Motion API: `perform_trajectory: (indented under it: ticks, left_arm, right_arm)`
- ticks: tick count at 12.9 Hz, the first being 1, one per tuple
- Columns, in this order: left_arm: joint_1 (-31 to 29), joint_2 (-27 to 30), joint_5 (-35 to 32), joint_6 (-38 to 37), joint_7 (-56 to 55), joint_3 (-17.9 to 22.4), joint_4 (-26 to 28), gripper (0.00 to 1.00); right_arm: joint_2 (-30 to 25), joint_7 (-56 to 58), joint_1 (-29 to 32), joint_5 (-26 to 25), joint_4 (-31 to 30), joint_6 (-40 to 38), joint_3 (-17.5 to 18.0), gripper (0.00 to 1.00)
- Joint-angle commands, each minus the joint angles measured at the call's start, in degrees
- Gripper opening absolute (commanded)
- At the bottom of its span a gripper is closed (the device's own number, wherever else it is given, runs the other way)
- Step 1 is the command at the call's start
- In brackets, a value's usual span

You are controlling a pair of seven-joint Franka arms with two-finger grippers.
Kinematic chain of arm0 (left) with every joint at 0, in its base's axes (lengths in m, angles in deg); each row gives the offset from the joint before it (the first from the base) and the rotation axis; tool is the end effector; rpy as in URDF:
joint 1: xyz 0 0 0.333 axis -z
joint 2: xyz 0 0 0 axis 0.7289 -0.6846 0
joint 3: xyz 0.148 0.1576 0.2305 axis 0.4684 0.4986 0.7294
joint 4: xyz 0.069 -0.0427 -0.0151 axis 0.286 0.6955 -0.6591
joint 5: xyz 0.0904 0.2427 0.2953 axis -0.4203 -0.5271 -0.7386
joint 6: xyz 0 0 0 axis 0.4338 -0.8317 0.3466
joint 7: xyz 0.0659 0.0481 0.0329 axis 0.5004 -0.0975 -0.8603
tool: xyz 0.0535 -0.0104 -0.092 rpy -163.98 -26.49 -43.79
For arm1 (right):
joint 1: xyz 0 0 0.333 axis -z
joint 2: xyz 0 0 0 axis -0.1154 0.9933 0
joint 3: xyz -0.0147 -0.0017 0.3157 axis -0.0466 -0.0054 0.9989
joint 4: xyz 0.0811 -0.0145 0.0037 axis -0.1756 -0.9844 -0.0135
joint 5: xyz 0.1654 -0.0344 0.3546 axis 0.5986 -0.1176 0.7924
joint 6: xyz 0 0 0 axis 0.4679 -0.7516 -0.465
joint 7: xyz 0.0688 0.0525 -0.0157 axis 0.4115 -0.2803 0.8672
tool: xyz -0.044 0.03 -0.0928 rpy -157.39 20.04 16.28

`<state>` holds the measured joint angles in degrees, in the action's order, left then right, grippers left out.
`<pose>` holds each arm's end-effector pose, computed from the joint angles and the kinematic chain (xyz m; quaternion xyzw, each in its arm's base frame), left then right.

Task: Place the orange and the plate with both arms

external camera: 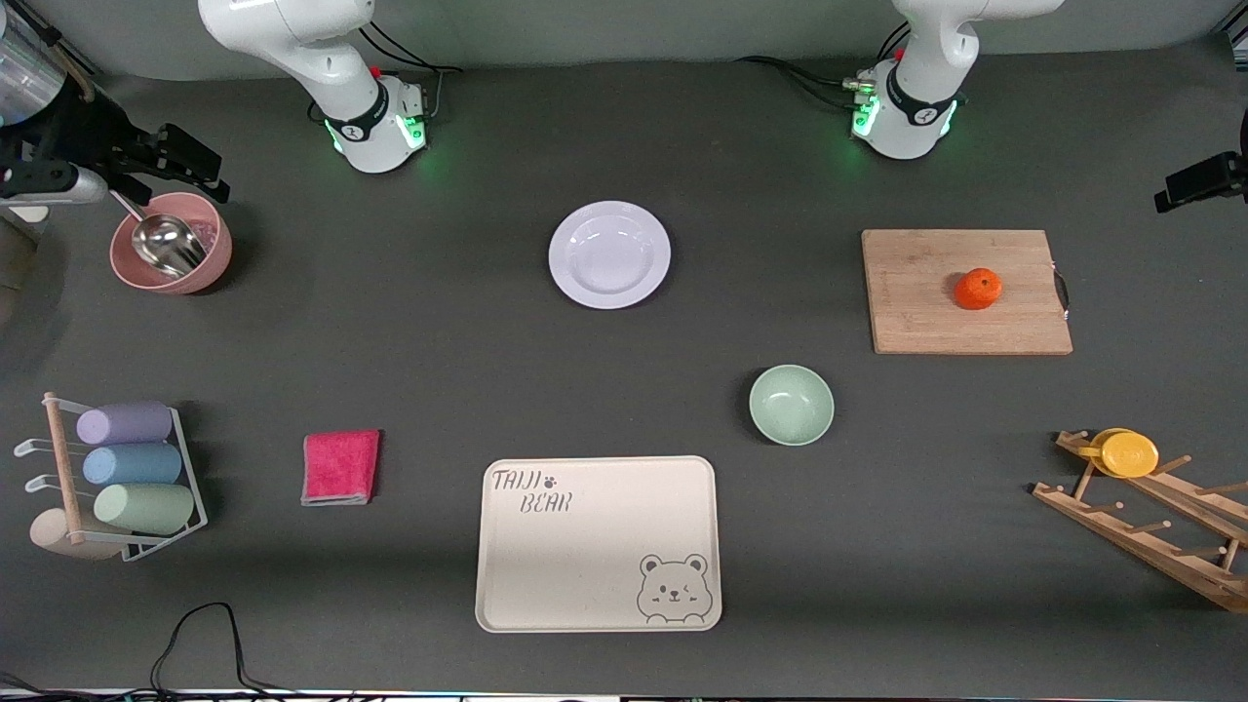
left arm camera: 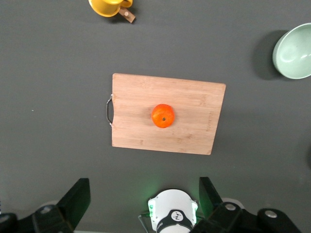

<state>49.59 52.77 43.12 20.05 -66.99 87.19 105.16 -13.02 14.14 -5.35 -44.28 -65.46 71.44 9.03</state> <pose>0.4733 0.0994 0.6018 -0.9944 -0.0428 0.0964 0.0028 0.4583 0.0336 0.6296 -0.9975 0.0319 0.0383 0.0501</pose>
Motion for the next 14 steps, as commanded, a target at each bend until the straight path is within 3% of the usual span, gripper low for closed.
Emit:
perform_trajectory:
  ticks: [1, 4, 8, 12, 14]
  left_arm:
    - [0.0, 12.3, -2.6, 9.2, -0.4, -0.3, 18.2, 0.99]
    - [0.1, 13.8, -4.0, 19.1, -3.8, -0.8, 29.0, 1.00]
    - [0.5, 6.2, -4.0, 37.2, -6.4, -0.8, 38.5, 1.00]
    - [1.0, 0.2, -4.0, 53.1, -9.4, -0.9, 47.2, 1.00]
    - [1.2, -2.1, -4.1, 56.3, -10.4, -1.7, 49.5, 1.00]
  right_arm:
    - [-4.7, 4.2, -0.3, 6.4, -10.6, 6.4, -2.5, 1.00]
    - [-9.2, 6.9, -0.3, 14.7, -25.0, 16.7, -2.6, 1.00]
    - [-8.3, 18.7, -0.4, 27.7, -35.9, 27.1, -2.0, 1.00]
    - [-2.2, 32.3, -0.5, 41.5, -40.5, 30.6, -1.9, 1.00]
    - [1.2, 39.2, -0.5, 48.2, -41.9, 30.8, -1.9, 1.00]
